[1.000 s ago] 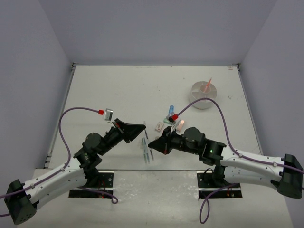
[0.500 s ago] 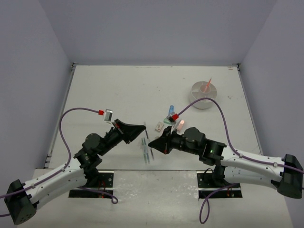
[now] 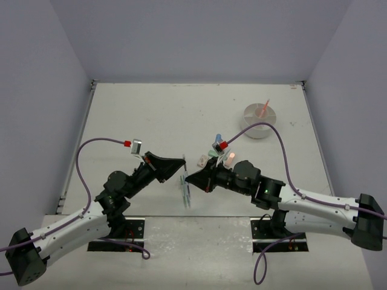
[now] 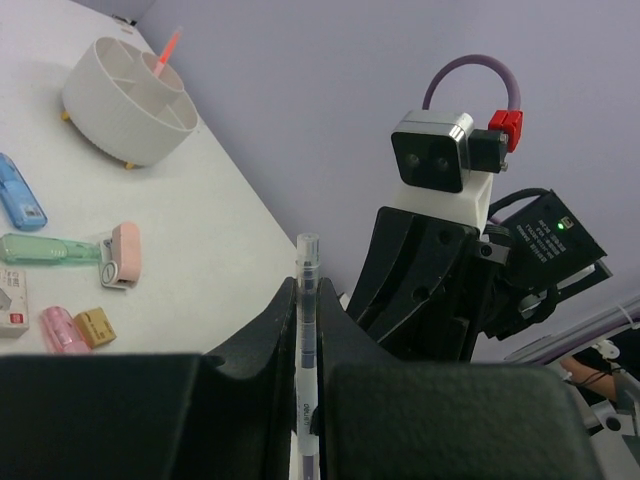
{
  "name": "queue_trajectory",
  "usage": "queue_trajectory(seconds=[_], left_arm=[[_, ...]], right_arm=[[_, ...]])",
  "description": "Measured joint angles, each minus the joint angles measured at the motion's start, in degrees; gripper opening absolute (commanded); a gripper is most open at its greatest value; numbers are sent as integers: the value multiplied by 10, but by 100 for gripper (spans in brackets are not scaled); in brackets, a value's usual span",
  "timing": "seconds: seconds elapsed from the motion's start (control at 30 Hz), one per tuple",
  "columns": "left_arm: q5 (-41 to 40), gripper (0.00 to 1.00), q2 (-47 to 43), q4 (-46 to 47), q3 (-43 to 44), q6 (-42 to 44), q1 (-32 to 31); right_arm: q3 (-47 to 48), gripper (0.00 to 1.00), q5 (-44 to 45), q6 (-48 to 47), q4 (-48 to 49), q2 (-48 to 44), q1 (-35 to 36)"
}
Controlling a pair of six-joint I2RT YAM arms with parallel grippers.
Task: Sort the stationery into containers
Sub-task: Close the pen cap on the pen.
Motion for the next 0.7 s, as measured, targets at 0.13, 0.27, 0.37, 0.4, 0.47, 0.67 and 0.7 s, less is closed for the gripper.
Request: queue_trajectory(seconds=[0.13, 0.27, 0.37, 0.4, 0.47, 0.67, 0.7], left_arm=[[-8, 0, -4, 3, -1, -1, 3], [-13, 2, -7, 9, -1, 0, 4], [-13, 8, -7, 11, -1, 3, 4], [-13, 12, -8, 8, 0, 6, 4], [-12, 17, -8, -5, 7, 12, 4], [5, 11, -6, -49, 40, 36, 3], [8, 12, -5, -53, 44, 37, 3]], right_arm=[[0, 0, 21, 8, 23, 12, 5], [0, 0, 29, 10, 44, 18, 8], [1, 0, 32, 3, 46, 19, 9], [3, 0, 31, -4, 44, 21, 10], [10, 0, 24, -18, 39, 28, 9], [19, 0, 7, -40, 47, 40, 6], [19, 0, 7, -41, 48, 40, 6]])
